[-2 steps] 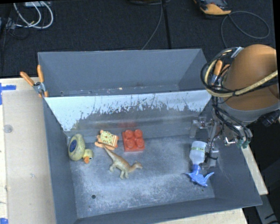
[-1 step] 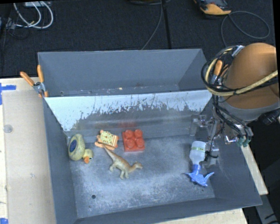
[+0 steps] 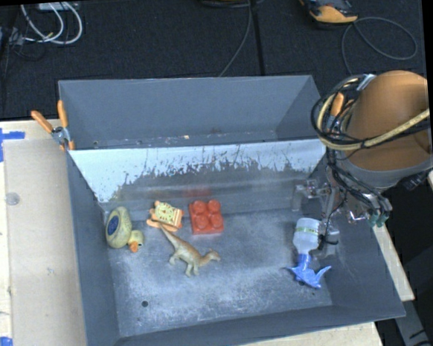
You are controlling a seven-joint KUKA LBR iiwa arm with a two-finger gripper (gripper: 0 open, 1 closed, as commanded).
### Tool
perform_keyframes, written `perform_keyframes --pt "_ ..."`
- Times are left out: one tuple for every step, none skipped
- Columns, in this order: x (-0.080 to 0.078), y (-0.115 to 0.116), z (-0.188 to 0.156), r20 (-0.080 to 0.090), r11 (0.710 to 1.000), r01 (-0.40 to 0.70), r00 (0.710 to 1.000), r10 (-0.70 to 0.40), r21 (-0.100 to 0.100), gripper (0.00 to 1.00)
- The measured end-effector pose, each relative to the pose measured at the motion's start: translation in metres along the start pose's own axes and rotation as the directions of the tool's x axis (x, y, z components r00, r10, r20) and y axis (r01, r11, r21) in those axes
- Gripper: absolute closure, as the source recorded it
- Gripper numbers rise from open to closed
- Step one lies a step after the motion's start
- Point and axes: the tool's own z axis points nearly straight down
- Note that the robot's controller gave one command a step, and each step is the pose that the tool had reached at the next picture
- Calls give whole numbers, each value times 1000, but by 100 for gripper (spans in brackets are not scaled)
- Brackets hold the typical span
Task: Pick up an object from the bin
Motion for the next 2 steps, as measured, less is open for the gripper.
perform_keyframes --pt "-1 -9 39 -7 989 148 989 -148 -2 0" --pt "5 -36 88 -2 977 214 977 -214 -2 100"
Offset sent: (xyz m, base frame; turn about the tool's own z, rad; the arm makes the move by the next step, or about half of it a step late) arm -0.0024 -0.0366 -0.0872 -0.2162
